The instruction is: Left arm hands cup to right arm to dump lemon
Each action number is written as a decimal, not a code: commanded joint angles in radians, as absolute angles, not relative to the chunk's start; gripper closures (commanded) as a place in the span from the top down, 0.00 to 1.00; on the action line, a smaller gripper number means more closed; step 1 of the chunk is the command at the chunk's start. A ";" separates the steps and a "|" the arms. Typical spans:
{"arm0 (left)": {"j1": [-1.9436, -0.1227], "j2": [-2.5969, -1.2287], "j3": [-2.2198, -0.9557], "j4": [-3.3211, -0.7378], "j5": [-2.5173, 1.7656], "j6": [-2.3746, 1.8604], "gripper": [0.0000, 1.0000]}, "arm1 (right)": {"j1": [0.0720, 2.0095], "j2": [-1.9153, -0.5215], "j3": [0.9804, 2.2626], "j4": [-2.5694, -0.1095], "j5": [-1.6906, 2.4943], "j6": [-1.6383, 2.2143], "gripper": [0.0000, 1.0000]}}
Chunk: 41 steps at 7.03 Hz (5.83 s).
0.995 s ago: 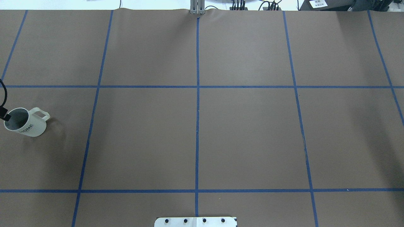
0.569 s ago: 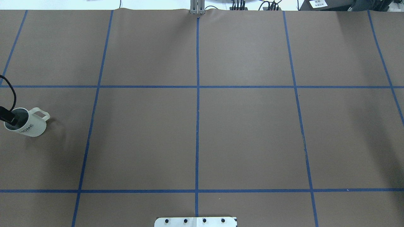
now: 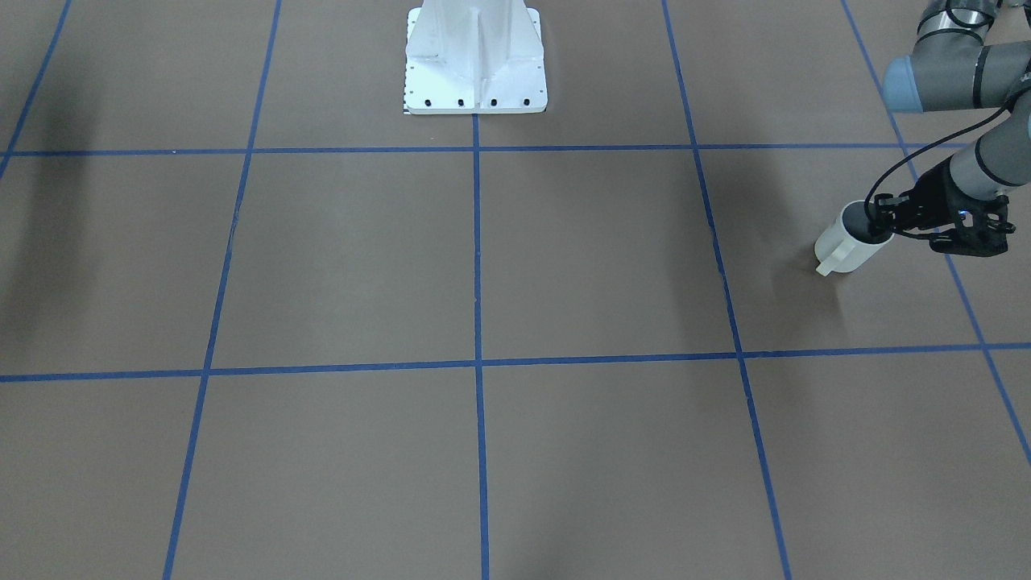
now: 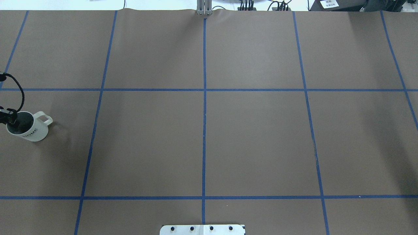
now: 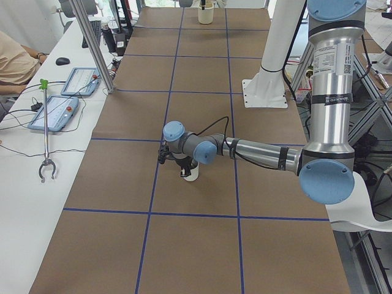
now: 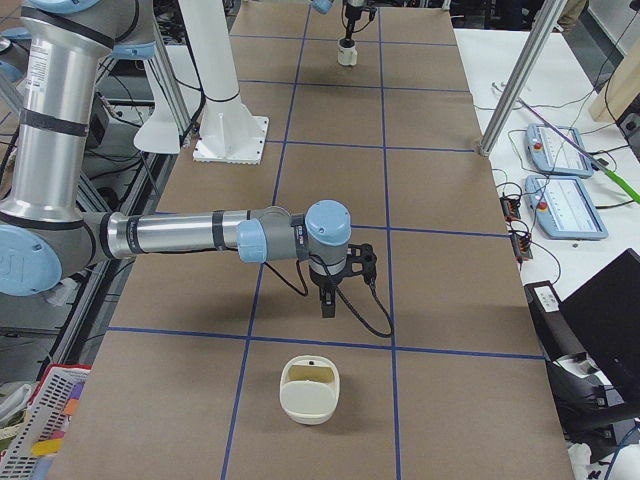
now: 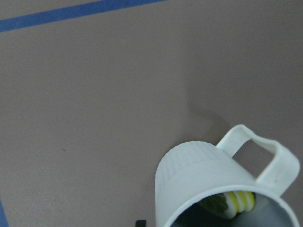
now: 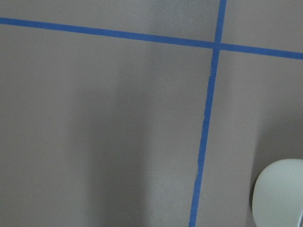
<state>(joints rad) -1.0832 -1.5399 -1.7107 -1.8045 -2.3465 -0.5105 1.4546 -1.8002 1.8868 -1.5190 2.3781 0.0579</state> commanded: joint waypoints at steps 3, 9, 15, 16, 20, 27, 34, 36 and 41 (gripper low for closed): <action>-1.065 -1.694 -1.824 -1.733 -2.419 -0.859 0.00 | 1.312 -1.802 1.888 -1.252 2.407 0.144 1.00; -0.790 -2.320 -1.696 -1.592 -2.405 -1.665 0.00 | 0.976 -1.553 1.943 -0.927 2.265 0.808 1.00; -0.730 -2.761 -1.197 -1.611 -2.295 -2.012 0.00 | 0.636 -1.572 2.022 -0.718 1.580 0.810 0.99; -0.720 -2.772 -1.186 -1.608 -2.292 -2.020 0.00 | 0.524 -1.566 2.023 -0.718 1.398 0.810 0.99; -0.698 -2.793 -1.180 -1.609 -2.272 -2.149 0.00 | 0.253 -1.459 1.976 -0.716 0.944 0.816 0.99; -0.686 -2.812 -1.204 -1.555 -2.273 -2.166 0.00 | 0.227 -1.391 1.925 -0.721 0.750 0.911 0.99; -0.620 -2.816 -1.253 -1.514 -2.272 -2.193 0.00 | 0.225 -1.390 1.896 -0.721 0.699 0.911 0.99; -0.611 -2.818 -1.259 -1.514 -2.270 -2.198 0.00 | 0.225 -1.388 1.896 -0.721 0.699 0.911 0.99; -0.592 -2.818 -1.273 -1.514 -2.270 -2.217 0.00 | 0.222 -1.388 1.896 -0.719 0.699 0.913 0.99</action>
<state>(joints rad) -0.5983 -2.8179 -1.2692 -1.5140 -2.2703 -2.2108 0.2234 -1.3882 1.8960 -0.7207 0.6995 0.9116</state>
